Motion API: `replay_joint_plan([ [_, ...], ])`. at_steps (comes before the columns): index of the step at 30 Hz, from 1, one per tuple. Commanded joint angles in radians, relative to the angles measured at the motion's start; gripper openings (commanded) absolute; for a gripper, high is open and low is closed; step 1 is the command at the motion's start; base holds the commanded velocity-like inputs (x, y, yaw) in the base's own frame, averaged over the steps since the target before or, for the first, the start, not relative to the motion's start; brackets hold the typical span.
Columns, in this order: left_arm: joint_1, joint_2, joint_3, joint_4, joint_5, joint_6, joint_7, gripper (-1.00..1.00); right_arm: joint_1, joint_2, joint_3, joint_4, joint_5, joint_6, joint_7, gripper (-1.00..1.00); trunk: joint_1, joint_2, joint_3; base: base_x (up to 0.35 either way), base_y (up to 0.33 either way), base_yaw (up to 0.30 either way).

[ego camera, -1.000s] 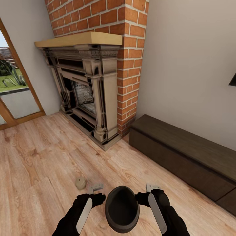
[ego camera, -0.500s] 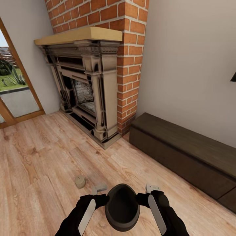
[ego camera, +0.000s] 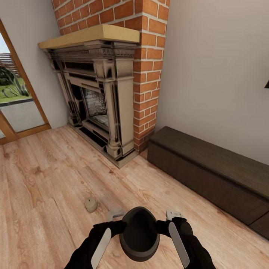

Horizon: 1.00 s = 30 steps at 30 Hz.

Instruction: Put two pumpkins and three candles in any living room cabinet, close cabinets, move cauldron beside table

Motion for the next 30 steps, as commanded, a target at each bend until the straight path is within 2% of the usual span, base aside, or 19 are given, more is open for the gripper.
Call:
replay_joint_plan([
  [1, 0.000, 0.000, -0.008, -0.001, 0.013, -0.002, 0.009, 1.00, -0.001, 0.000, 0.001, -0.001, -0.010, 0.002, -0.010, 1.00, 0.004, -0.008, -0.004, 0.000, 0.000, 0.000],
  [30, 0.000, 0.000, -0.027, -0.001, 0.021, -0.013, 0.009, 1.00, -0.001, 0.000, 0.001, 0.000, -0.010, -0.023, -0.008, 1.00, 0.115, -0.211, -0.095, 0.000, 0.000, 0.000],
])
